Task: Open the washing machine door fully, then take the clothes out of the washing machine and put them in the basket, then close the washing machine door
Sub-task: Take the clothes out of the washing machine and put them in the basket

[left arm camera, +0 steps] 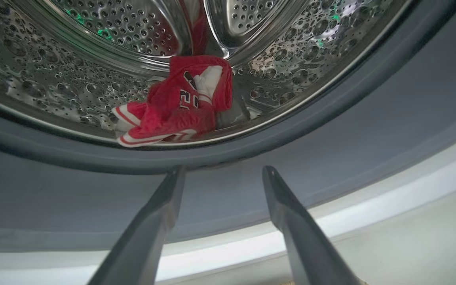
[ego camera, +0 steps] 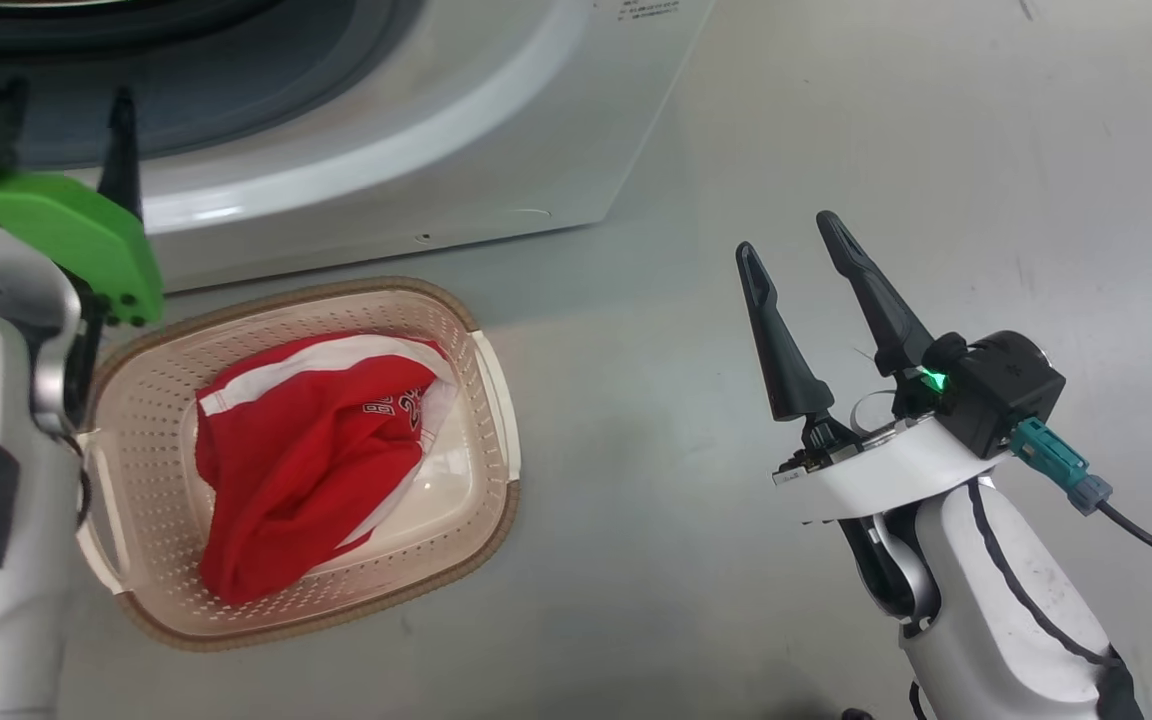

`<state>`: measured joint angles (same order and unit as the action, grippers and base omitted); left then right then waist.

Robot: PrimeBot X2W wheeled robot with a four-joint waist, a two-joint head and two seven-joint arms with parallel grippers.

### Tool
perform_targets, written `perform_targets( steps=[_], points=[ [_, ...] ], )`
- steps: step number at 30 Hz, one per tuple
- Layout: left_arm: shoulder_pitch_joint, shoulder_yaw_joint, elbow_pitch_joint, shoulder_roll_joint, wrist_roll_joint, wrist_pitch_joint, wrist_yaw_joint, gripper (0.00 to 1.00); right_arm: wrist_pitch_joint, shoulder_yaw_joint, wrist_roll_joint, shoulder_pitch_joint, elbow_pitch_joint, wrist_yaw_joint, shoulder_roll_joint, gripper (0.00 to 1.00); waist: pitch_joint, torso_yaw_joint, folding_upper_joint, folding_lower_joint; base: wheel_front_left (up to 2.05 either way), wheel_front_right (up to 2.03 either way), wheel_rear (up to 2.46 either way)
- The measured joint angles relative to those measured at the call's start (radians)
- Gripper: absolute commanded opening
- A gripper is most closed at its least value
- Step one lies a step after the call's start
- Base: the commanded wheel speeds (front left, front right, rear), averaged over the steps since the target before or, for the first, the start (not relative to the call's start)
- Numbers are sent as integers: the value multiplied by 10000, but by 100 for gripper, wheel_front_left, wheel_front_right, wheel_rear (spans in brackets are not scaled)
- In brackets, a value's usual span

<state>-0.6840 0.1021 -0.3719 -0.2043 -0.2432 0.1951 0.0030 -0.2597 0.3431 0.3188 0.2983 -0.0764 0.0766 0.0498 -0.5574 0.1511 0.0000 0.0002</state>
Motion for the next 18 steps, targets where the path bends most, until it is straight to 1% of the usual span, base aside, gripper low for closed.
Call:
perform_targets(
  steps=[3,4,8,9,13,14,18],
  points=[
    [-621,-96,-165,-357,59,291,-61,100,0,165,155,160,10,-17,4,100,-283,268,0,0,0,0,0],
    [-833,-117,-215,-472,127,380,-86,100,0,211,224,215,12,-63,4,100,-375,357,0,0,0,0,0],
    [-1589,-161,-403,-1032,466,573,-111,100,0,481,522,366,8,-77,6,100,-695,713,0,0,0,0,0],
    [-1589,-161,-403,-1032,466,573,-111,100,0,481,522,366,8,-77,6,100,-695,713,0,0,0,0,0],
    [-2215,-6,-573,-1595,882,809,-357,100,0,617,688,480,10,-123,4,100,-956,1069,0,0,0,0,0],
    [-2342,15,-646,-1653,963,869,-424,100,0,629,694,482,10,-176,6,100,-1018,1145,0,0,0,0,0],
    [-2730,92,-1047,-1944,1106,1009,-581,100,0,821,784,580,2,-180,0,100,-1267,1489,0,0,0,0,0]
  ],
)
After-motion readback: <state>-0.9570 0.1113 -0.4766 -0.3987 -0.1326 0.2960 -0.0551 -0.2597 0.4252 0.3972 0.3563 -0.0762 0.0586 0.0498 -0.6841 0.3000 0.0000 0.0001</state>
